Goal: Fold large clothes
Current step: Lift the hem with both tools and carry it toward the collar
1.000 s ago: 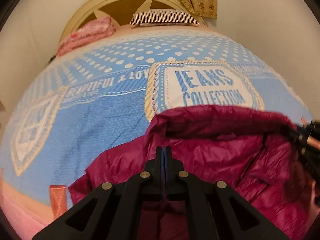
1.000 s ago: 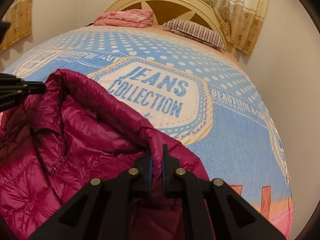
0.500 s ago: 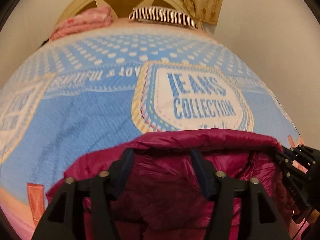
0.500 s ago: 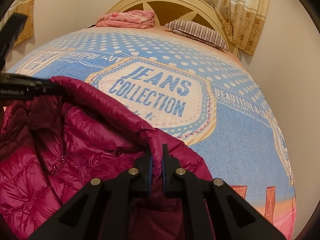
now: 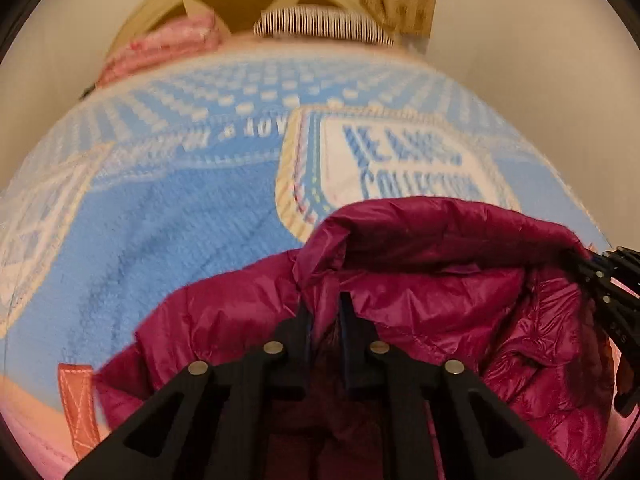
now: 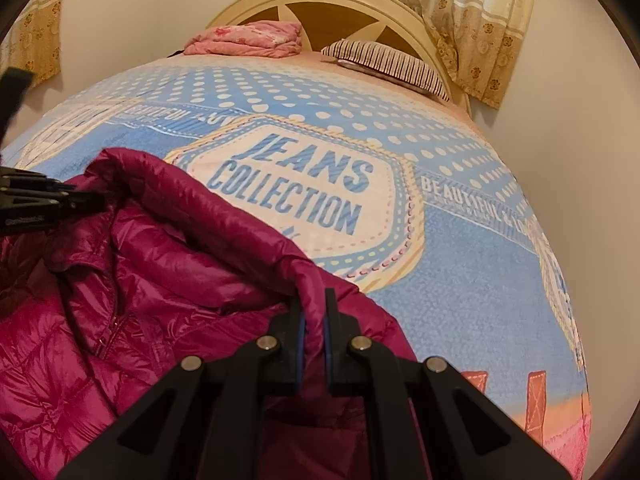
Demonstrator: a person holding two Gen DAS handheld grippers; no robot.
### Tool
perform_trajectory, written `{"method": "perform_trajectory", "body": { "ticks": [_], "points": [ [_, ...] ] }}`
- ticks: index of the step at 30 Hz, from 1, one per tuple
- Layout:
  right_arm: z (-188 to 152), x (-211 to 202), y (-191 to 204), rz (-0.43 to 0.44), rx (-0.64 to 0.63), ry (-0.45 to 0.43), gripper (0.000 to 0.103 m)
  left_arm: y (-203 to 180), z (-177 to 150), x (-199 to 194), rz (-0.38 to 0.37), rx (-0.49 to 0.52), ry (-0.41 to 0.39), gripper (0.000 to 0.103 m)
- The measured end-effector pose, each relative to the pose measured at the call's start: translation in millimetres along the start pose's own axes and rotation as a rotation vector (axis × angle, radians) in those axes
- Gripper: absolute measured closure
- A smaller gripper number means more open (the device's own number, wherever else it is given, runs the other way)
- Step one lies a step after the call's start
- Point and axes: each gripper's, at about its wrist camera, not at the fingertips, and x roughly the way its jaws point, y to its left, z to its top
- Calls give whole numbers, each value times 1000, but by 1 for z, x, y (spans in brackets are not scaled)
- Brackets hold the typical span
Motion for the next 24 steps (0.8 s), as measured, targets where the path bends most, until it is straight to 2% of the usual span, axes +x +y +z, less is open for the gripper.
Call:
{"method": "perform_trajectory", "body": {
  "ticks": [4, 7, 9, 13, 15, 16, 17, 18, 19, 20, 21, 22, 24],
  "points": [
    [-6, 1, -7, -14, 7, -4, 96, 6, -17, -9, 10, -17, -36, 93],
    [-19, 13, -8, -37, 2, 12, 96, 9, -33, 5, 8, -31, -4, 93],
    [-28, 21, -5, -41, -11, 34, 96, 9, -40, 9, 4, -36, -15, 93],
    [-33, 26, 0, -63, -45, 51, 95, 2, -37, 7, 30, -6, -23, 92],
    [-30, 20, -2, -62, -58, 51, 91, 3, -33, 0, 42, 0, -20, 88],
    [-30, 16, -4, -52, -60, 44, 85, 3, -31, -7, 51, -1, -27, 83],
    [-29, 14, -5, -49, -59, 41, 68, 4, -28, -19, 57, 0, -49, 78],
    [-28, 10, -11, -41, -52, 46, 53, 4, -26, -28, 67, 4, -69, 62],
    [-28, 5, -16, -23, -41, 46, 48, 5, -24, -43, 84, 12, -105, 41],
    [-29, -1, -21, -8, -33, 45, 43, 6, -23, -54, 87, 13, -138, 32],
    [-29, -4, -26, 0, -28, 47, 43, 9, -22, -66, 82, 12, -185, 20],
    [-29, -9, -30, 5, -20, 43, 43, 13, -20, -79, 73, 10, -238, 14],
    [-27, -17, -40, 25, 21, 29, 43, 20, -8, -91, 86, -10, -286, 12]
  ]
}}
